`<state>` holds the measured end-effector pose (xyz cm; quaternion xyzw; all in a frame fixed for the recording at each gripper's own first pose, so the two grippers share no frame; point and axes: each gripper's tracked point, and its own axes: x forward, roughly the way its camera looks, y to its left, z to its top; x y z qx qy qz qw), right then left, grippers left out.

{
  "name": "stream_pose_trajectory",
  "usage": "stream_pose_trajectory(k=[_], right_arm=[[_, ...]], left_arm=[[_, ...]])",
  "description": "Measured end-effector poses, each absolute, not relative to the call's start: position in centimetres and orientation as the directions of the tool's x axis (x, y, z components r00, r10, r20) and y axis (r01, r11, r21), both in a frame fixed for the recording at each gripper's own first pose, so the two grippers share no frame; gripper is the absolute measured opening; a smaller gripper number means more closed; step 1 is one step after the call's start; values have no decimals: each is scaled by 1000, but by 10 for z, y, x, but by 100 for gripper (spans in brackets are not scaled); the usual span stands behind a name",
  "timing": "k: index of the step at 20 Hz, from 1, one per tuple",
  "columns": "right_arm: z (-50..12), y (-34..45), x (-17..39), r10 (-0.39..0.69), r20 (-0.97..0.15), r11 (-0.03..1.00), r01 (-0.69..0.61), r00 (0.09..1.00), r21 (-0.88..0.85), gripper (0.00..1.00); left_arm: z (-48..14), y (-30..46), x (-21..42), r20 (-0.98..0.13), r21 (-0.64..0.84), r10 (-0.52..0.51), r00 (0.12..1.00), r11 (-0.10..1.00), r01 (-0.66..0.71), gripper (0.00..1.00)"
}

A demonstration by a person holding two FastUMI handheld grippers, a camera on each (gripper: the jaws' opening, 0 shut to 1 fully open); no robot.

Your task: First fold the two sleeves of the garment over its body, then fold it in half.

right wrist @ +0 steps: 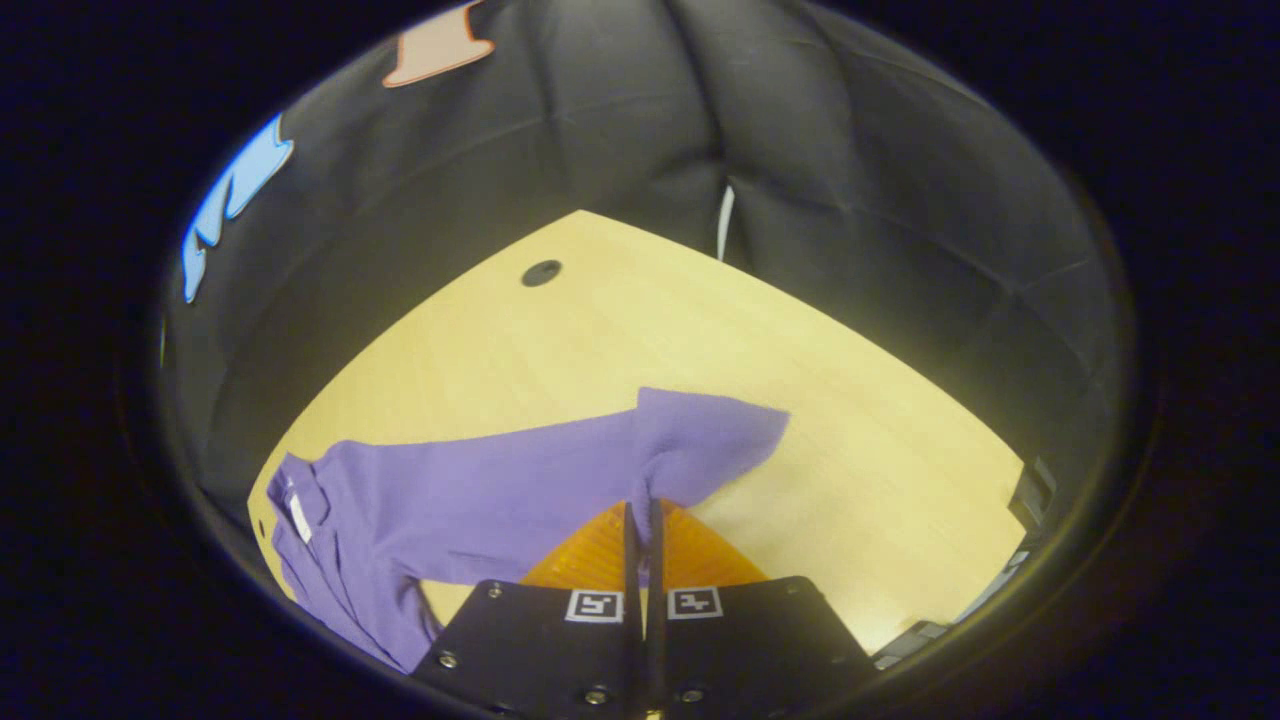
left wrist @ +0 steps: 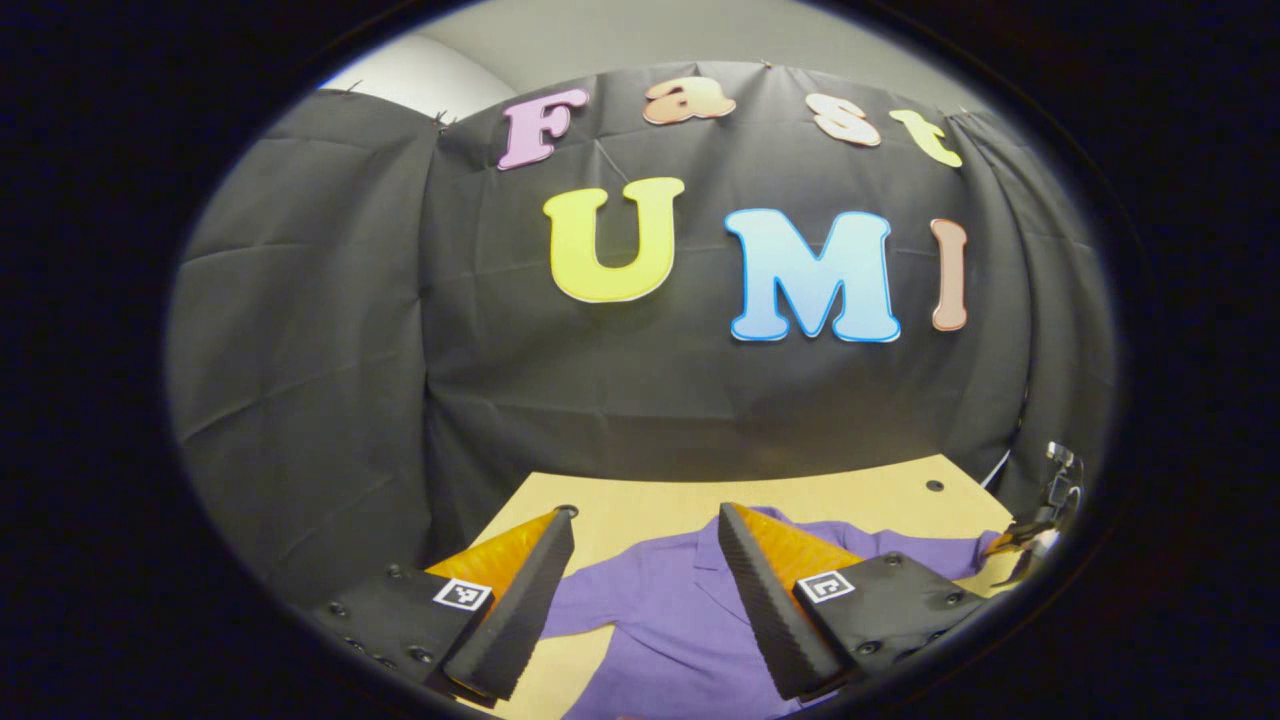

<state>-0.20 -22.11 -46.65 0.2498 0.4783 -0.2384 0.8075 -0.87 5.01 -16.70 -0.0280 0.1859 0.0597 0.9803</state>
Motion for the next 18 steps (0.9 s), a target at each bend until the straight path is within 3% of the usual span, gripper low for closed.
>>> stream_pose_trajectory(k=[5, 10, 13, 18], right_arm=[[-436, -149, 34, -15, -858, 833, 481, 513, 273, 2], [-420, -60, 62, 110, -835, 859, 371, 539, 352, 1], [-413, -4, 72, 192, -815, 830, 353, 547, 432, 5], [-404, 62, 76, 279, -783, 799, 319, 555, 511, 2]], left_arm=[[-171, 79, -21, -376, -25, 145, 915, 986, -166, 98], [-174, 115, -41, -383, -12, 198, 902, 976, -219, 98], [-178, 138, -52, -392, -8, 230, 890, 967, -254, 98], [-185, 170, -71, -407, 5, 278, 870, 953, -302, 98]])
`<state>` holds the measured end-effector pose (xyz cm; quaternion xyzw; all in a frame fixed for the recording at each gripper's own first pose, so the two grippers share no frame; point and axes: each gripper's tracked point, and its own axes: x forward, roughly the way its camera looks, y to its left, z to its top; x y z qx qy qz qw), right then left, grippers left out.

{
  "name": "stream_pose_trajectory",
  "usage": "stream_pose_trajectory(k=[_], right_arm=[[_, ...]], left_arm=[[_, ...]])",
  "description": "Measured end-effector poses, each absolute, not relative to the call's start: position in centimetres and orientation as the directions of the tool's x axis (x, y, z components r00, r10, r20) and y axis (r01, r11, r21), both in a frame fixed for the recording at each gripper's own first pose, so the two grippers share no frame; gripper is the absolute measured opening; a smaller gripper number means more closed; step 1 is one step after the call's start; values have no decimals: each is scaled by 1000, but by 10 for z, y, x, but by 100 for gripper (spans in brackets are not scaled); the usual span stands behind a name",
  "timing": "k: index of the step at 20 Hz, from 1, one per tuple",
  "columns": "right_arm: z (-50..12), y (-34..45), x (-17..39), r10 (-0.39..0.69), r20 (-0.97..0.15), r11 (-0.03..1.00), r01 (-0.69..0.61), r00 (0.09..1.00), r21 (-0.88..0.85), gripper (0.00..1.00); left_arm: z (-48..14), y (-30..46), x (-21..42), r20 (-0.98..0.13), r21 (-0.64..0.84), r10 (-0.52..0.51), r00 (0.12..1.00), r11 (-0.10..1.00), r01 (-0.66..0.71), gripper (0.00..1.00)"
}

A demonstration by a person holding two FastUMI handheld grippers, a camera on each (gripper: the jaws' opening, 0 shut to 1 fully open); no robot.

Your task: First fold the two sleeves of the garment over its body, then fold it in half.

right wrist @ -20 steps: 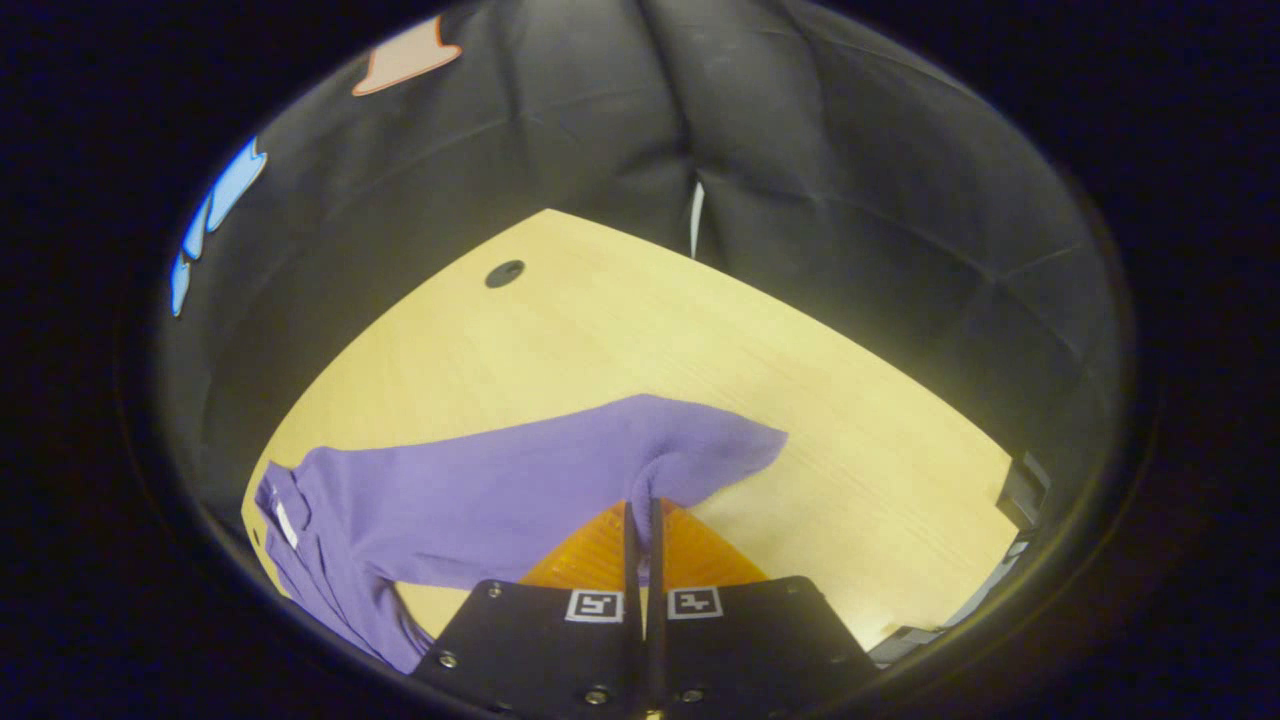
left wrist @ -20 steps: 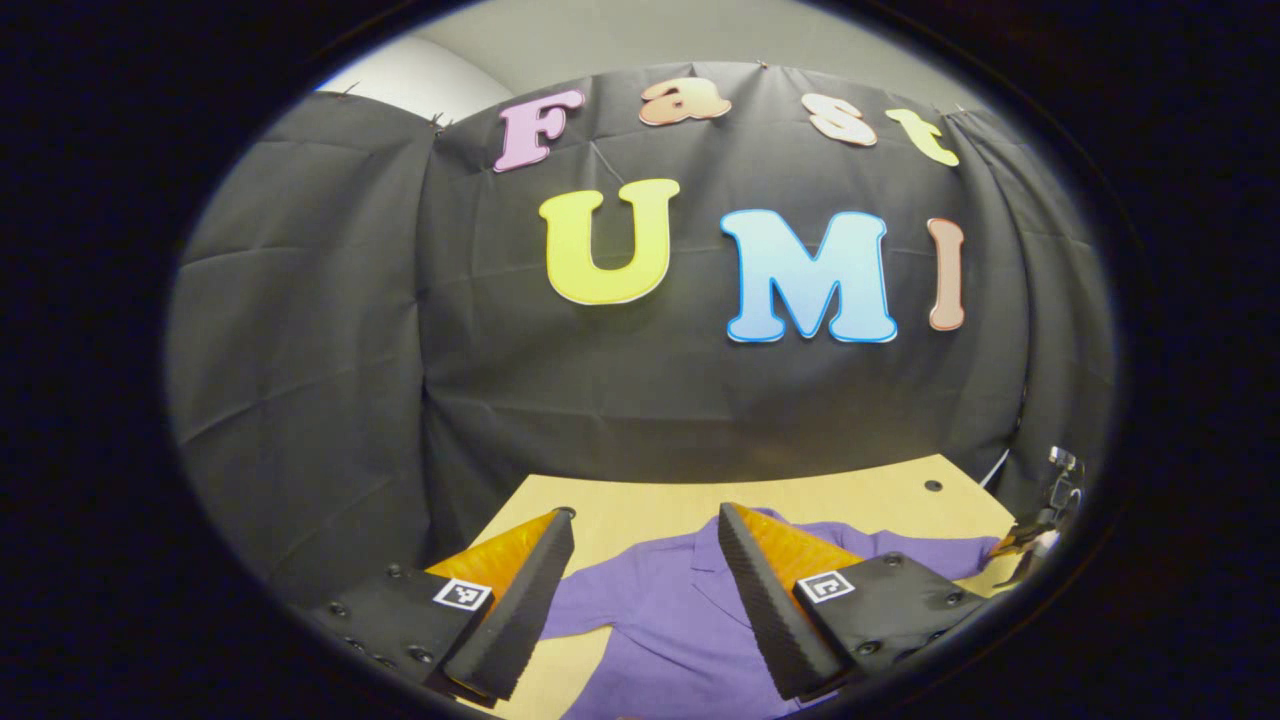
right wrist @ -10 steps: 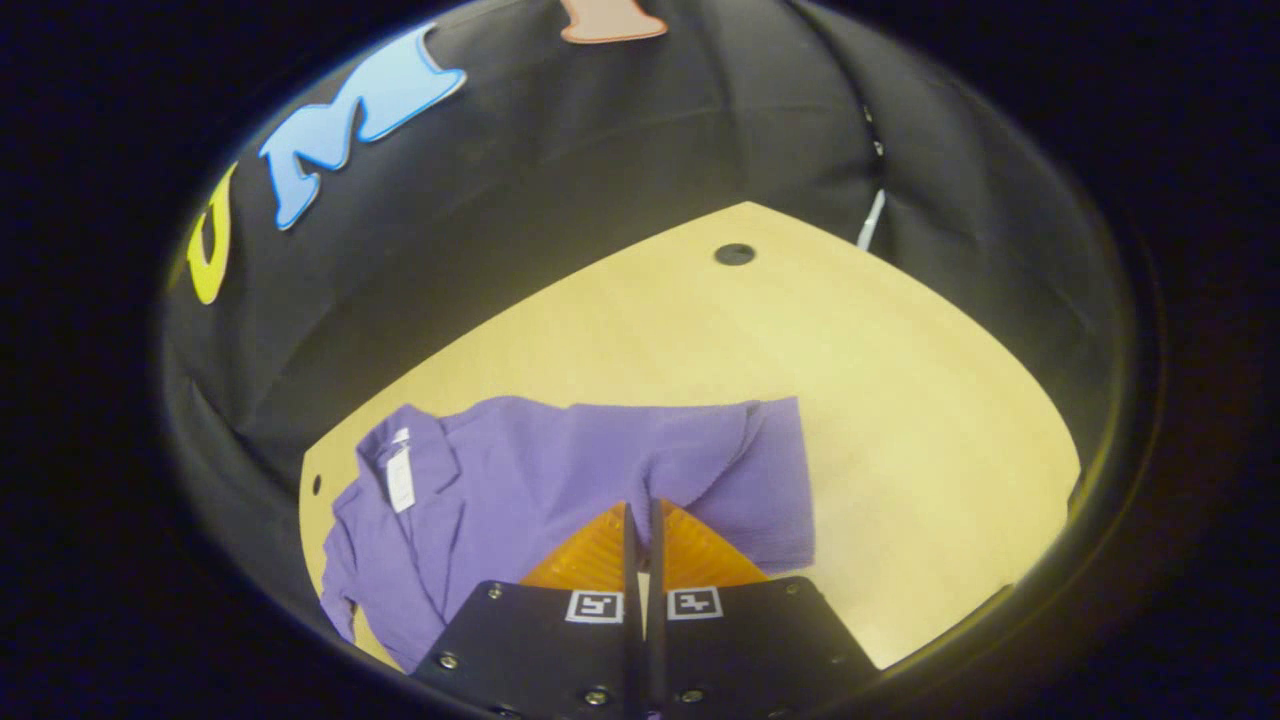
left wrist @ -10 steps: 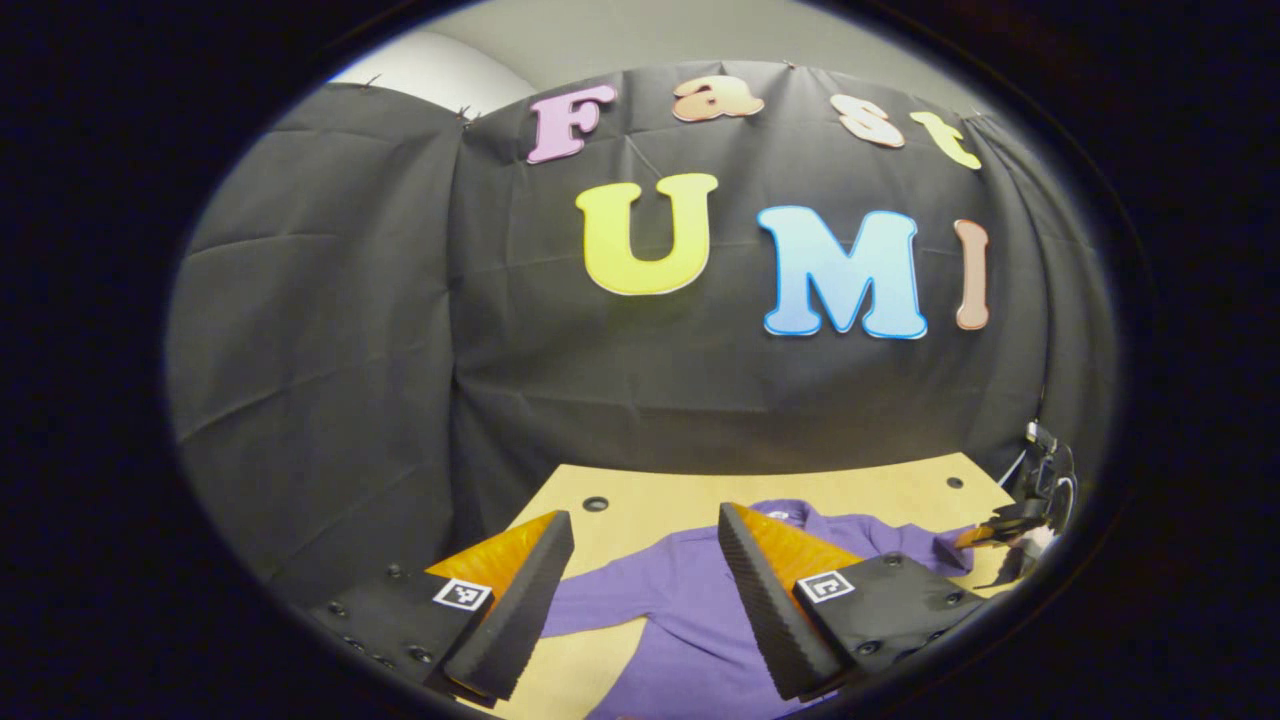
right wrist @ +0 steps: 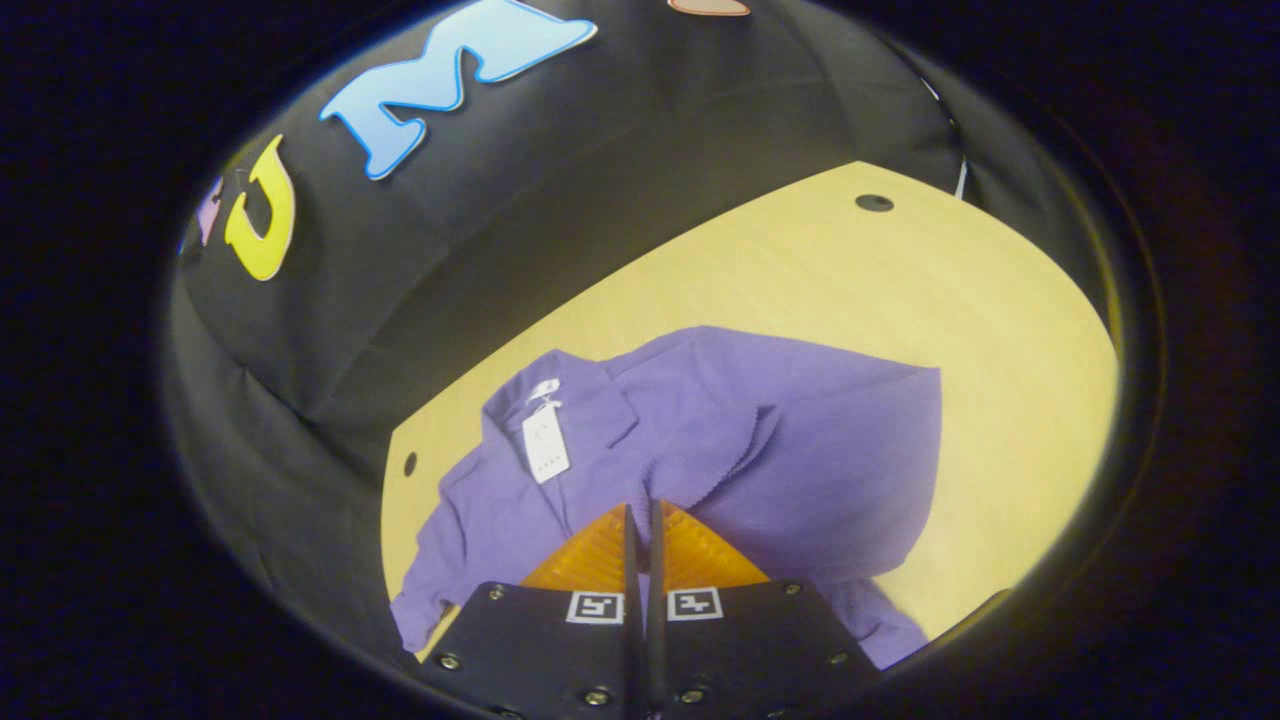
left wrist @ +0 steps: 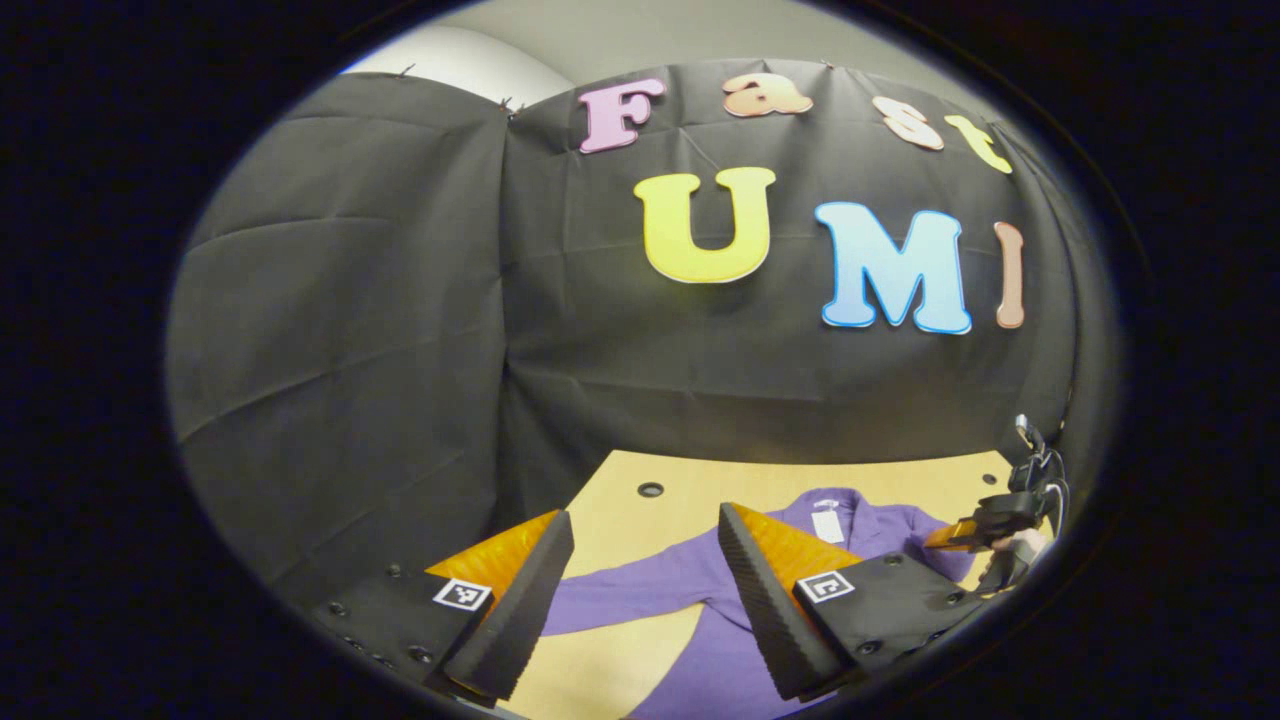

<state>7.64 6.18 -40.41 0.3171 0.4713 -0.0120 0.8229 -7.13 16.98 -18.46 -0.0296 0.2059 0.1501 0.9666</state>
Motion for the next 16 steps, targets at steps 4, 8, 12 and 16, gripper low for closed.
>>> stream_pose_trajectory(k=[4, 8, 12, 16], right_arm=[[-391, 95, 76, 303, -757, 802, 275, 579, 531, 2], [-375, 132, 73, 345, -725, 812, 197, 596, 549, 1], [-369, 176, 67, 410, -703, 806, 130, 581, 577, 1], [-366, 220, 62, 474, -681, 791, 69, 558, 608, 1]], left_arm=[[-191, 183, -77, -420, 14, 286, 861, 951, -309, 98], [-193, 187, -72, -421, 12, 271, 865, 956, -294, 98], [-194, 184, -72, -420, 7, 247, 873, 963, -269, 95], [-198, 192, -75, -431, 9, 244, 869, 964, -266, 98]])
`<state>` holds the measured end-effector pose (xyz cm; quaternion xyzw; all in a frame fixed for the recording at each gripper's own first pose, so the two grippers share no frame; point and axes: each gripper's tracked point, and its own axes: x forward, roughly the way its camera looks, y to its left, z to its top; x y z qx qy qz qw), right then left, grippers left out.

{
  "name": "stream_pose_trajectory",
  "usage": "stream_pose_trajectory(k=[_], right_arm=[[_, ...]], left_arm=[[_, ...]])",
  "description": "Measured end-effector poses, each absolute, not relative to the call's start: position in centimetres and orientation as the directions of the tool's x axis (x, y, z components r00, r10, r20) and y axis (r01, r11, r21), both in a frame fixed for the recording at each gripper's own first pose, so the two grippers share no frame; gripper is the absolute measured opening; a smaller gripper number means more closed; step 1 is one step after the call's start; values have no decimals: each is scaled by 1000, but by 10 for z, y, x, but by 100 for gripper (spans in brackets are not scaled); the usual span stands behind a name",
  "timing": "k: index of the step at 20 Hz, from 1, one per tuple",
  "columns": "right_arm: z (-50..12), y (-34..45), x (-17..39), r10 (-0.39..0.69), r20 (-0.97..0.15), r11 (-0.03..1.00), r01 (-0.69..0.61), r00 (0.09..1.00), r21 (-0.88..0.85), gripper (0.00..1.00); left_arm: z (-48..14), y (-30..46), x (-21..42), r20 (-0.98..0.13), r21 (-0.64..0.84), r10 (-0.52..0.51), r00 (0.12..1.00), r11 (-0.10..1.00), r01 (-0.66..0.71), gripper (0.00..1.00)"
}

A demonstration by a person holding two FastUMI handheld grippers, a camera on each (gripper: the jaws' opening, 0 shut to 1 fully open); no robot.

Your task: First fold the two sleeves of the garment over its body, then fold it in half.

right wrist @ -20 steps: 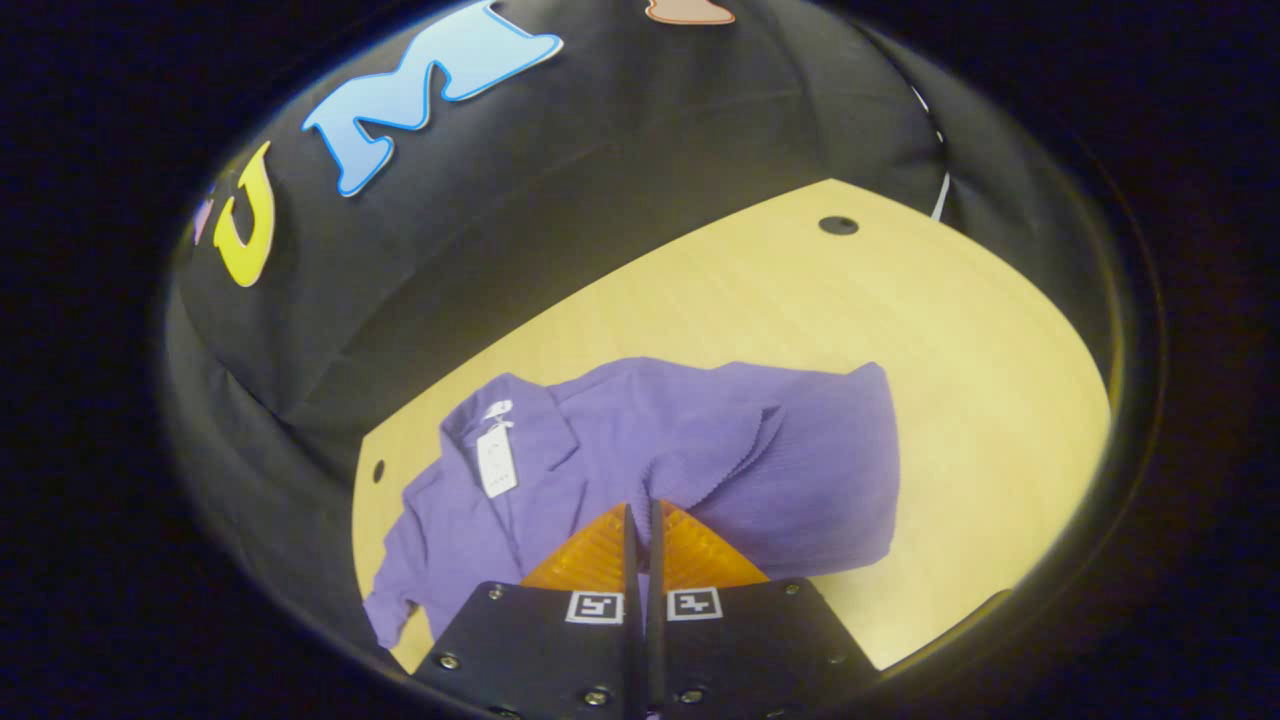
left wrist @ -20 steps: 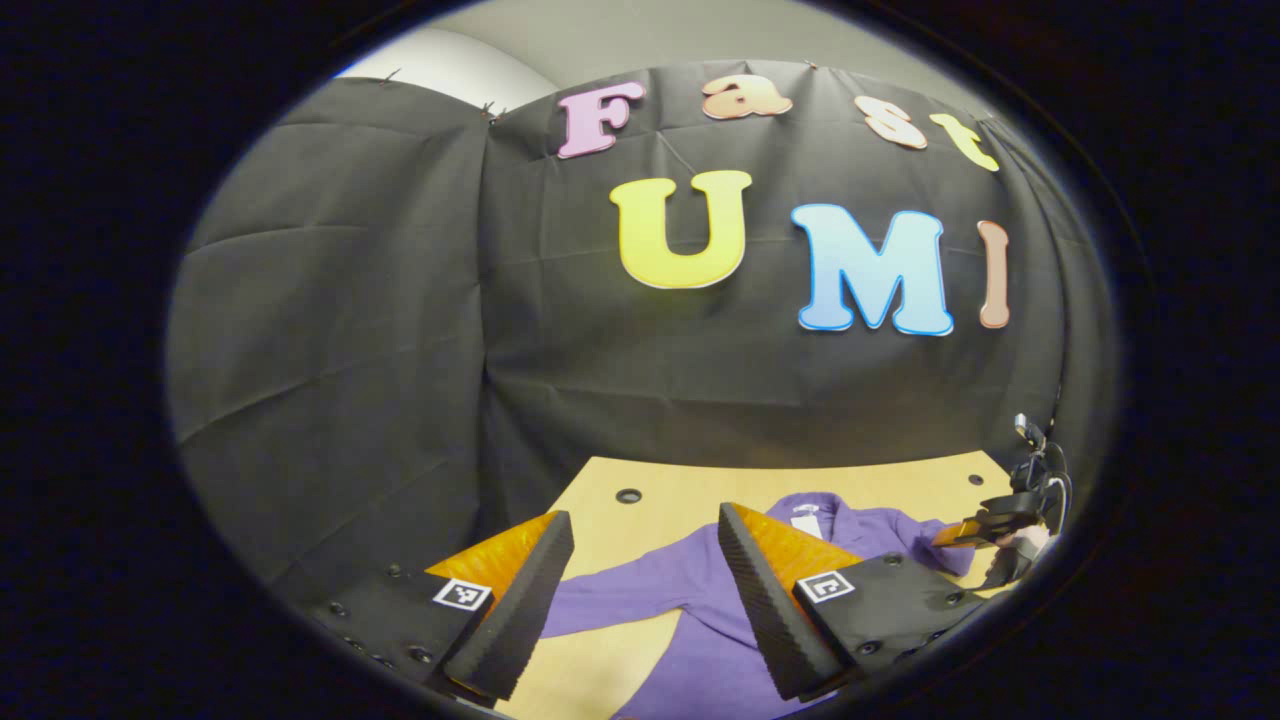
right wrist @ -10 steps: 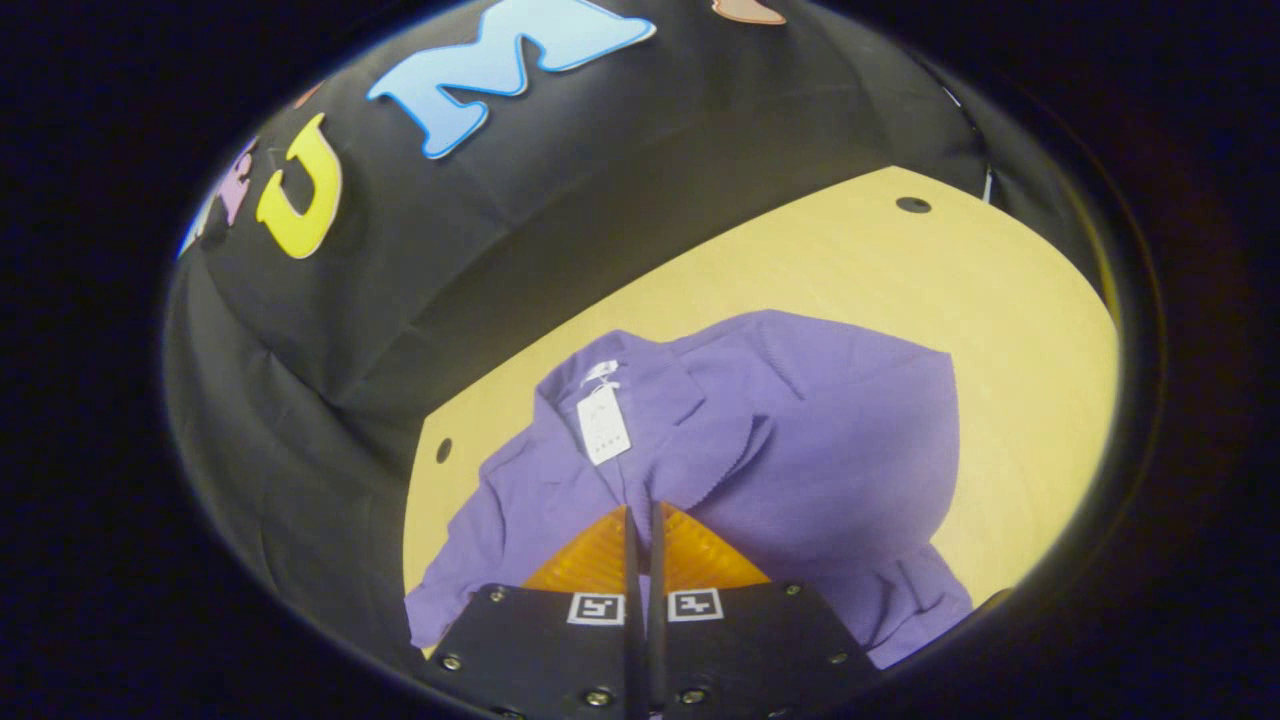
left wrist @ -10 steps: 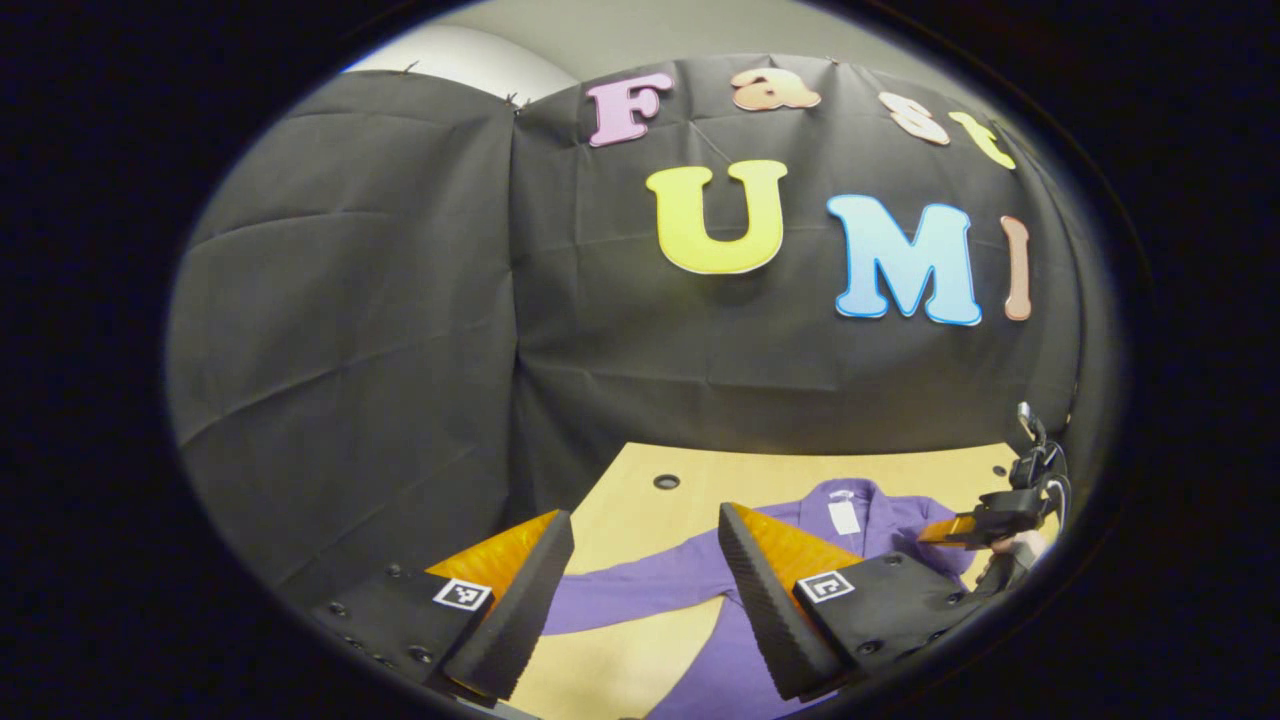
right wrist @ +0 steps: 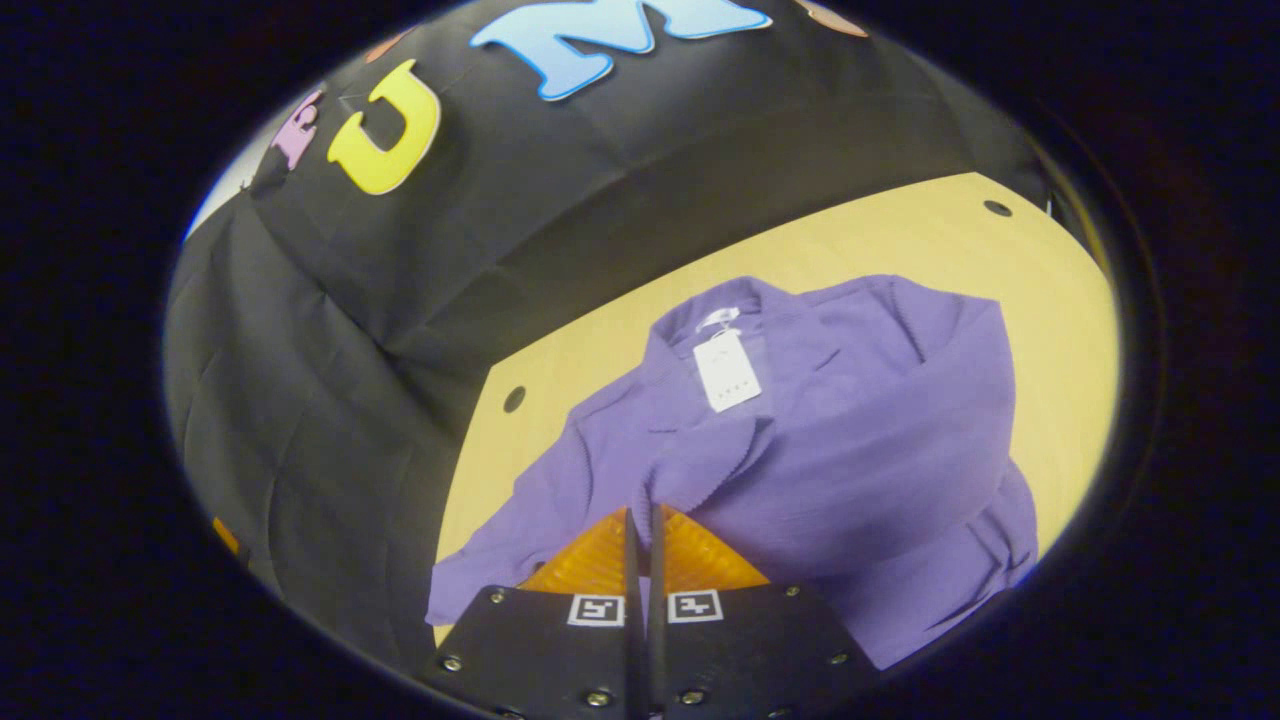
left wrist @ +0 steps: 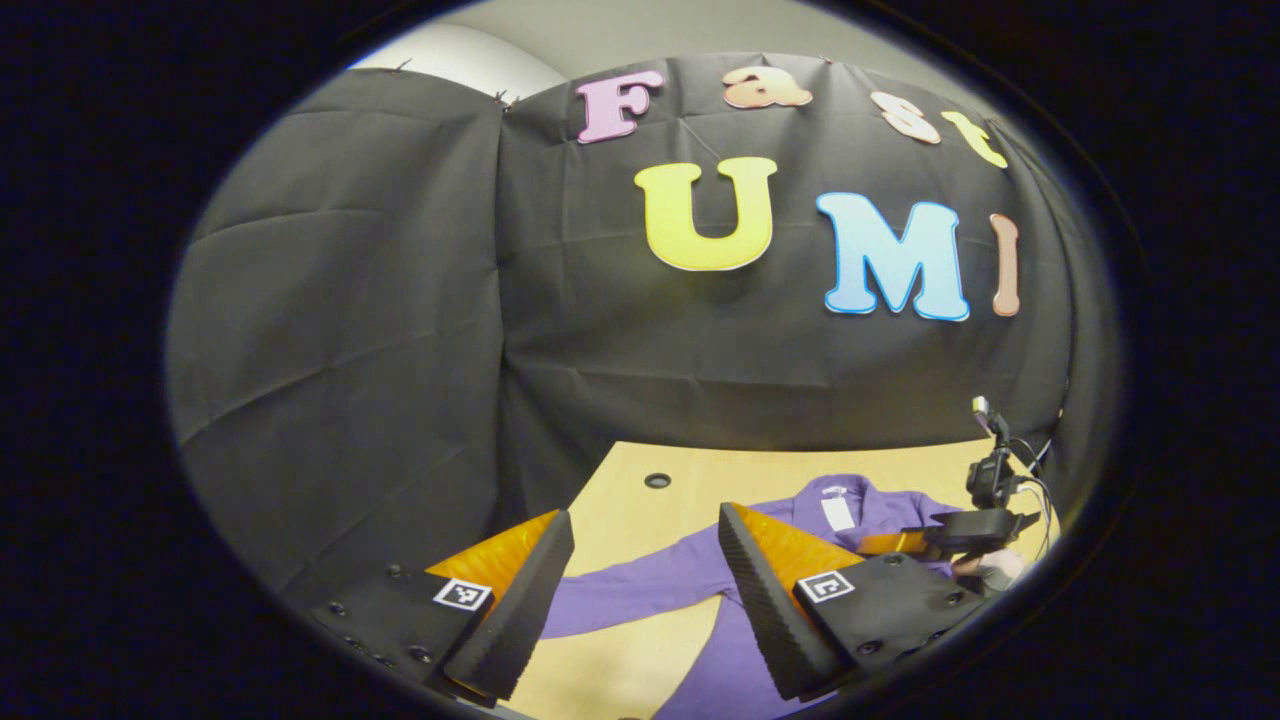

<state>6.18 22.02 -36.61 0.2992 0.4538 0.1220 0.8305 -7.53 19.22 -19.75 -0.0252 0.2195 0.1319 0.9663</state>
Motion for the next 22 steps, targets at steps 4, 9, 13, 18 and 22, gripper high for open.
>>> stream_pose_trajectory(k=[4, 9, 13, 18, 22], right_arm=[[-375, 254, 55, 517, -679, 772, 58, 521, 632, 1], [-386, 294, 45, 571, -675, 758, 17, 468, 652, 1], [-394, 316, 37, 593, -679, 768, -53, 433, 638, 1], [-409, 314, 31, 578, -707, 792, -71, 408, 606, 3], [-410, 311, 32, 578, -711, 796, -83, 401, 600, 27]], left_arm=[[-196, 210, -90, -439, 28, 275, 855, 956, -293, 98], [-201, 237, -123, -459, 44, 348, 818, 928, -370, 98], [-205, 251, -148, -473, 49, 409, 780, 896, -440, 93], [-206, 253, -161, -478, 56, 444, 758, 877, -478, 98], [-211, 248, -157, -485, 42, 438, 757, 876, -480, 98]])
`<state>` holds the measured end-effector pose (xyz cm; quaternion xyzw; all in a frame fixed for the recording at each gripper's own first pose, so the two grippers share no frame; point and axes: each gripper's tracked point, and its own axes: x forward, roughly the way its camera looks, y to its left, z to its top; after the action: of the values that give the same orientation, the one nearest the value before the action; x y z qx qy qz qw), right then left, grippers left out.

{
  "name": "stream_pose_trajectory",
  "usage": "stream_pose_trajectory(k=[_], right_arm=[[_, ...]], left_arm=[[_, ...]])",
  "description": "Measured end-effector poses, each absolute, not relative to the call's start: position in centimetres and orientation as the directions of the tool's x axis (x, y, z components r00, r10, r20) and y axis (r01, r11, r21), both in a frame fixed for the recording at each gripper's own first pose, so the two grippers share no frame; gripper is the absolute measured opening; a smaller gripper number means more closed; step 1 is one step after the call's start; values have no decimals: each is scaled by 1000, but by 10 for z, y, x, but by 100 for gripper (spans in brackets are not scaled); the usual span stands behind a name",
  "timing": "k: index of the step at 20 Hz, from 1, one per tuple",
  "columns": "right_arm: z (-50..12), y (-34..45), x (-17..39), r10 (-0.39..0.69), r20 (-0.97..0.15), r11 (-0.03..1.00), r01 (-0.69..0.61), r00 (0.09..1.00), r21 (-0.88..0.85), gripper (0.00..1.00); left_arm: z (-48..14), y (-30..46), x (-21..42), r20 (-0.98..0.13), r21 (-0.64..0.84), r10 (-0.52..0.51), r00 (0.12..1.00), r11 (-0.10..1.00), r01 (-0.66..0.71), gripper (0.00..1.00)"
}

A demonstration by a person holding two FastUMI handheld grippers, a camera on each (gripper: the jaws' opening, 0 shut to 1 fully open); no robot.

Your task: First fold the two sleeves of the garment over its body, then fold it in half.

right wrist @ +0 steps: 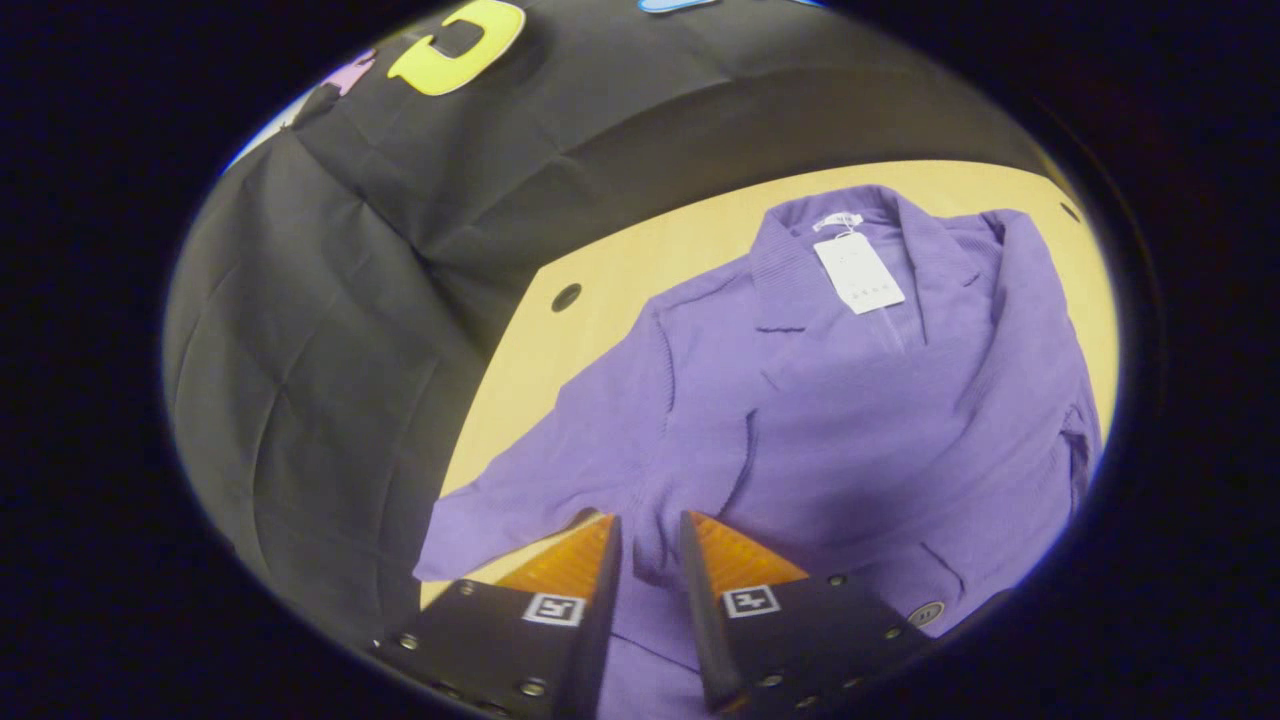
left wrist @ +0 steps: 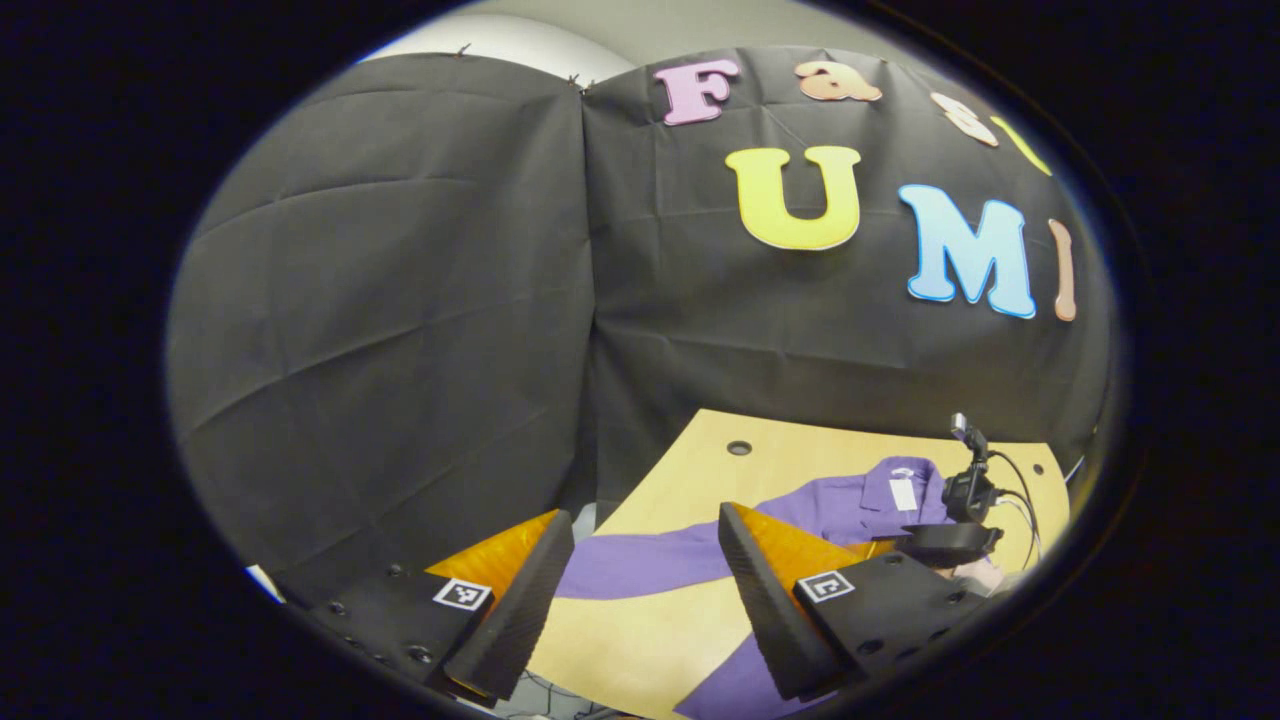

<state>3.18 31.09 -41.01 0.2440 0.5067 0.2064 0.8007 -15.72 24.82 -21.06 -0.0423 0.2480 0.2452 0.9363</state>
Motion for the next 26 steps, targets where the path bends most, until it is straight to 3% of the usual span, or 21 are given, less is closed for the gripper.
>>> stream_pose_trajectory(k=[4, 9, 15, 16, 20, 23, 26], right_arm=[[-405, 308, 35, 576, -705, 796, -88, 413, 599, 79], [-389, 297, 38, 565, -694, 808, -129, 445, 575, 79], [-353, 265, 44, 536, -679, 835, -192, 501, 516, 79], [-344, 258, 46, 529, -673, 839, -201, 517, 506, 79], [-315, 233, 53, 501, -652, 855, -207, 570, 476, 79], [-291, 220, 56, 487, -625, 860, -208, 610, 466, 79], [-263, 206, 59, 475, -593, 861, -204, 650, 467, 79]], left_arm=[[-213, 246, -154, -483, 40, 435, 759, 878, -478, 99], [-231, 254, -146, -487, 35, 428, 761, 881, -473, 99], [-297, 287, -129, -519, 25, 420, 744, 878, -478, 99], [-311, 296, -127, -528, 21, 425, 735, 872, -489, 95], [-361, 328, -129, -578, 24, 441, 687, 850, -526, 99], [-399, 346, -134, -626, 39, 437, 646, 845, -533, 93], [-446, 353, -140, -691, 64, 421, 588, 845, -531, 99]])
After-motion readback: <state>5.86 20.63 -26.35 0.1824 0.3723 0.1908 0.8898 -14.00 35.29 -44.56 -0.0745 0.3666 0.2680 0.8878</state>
